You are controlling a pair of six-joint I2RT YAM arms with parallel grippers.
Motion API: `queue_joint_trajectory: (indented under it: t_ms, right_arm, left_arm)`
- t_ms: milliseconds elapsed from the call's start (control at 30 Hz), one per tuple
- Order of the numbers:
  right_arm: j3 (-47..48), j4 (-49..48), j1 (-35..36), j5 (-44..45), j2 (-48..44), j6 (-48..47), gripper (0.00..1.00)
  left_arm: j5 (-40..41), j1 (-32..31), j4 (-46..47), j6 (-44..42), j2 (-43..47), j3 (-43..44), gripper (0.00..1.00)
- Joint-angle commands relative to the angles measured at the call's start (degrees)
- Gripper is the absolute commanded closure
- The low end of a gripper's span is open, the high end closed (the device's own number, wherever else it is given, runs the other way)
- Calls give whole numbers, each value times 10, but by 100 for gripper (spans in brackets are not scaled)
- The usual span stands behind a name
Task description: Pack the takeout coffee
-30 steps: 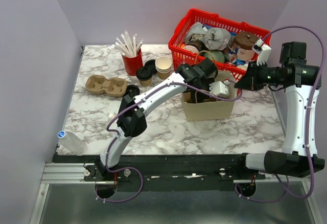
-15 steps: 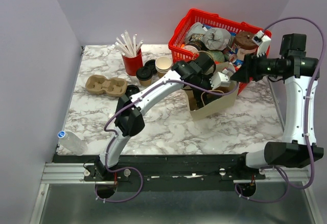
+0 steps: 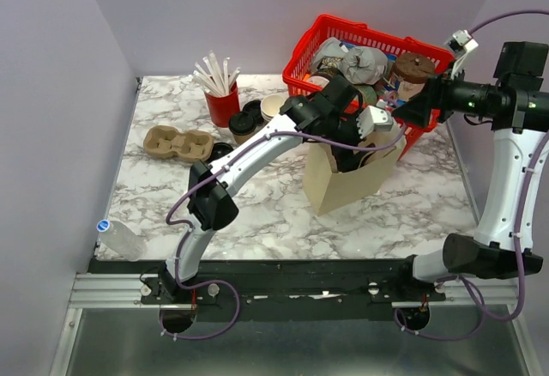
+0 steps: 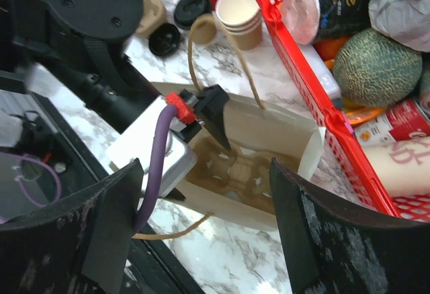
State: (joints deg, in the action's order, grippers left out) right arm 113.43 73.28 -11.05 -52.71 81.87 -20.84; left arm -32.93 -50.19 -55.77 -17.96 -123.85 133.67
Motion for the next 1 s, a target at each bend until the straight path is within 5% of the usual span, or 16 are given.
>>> queue_joint_trajectory:
  t_ms: [0,133,267,433,567,967]
  right_arm:
    - [22,30,-56,-74,10,20,17]
    - [-2,-53,-86,-100,8,77,18]
    - [-72,-83,-86,-11,0,2,19]
    - [-108,63,-86,-41,1,-259,19]
    - [-149,142,-86,-78,-46,-443,17]
    - [-237,141,-23,-91,-116,-550,14]
  left_arm:
    - [-81,22,156,86,69,-2,9]
    - [-103,34,345,207,110,-28,9]
    - [-100,53,452,303,145,-32,8]
    - [-89,87,422,293,184,-50,7]
    - [-86,120,370,243,246,-146,5]
    - [-144,134,304,178,212,-189,7]
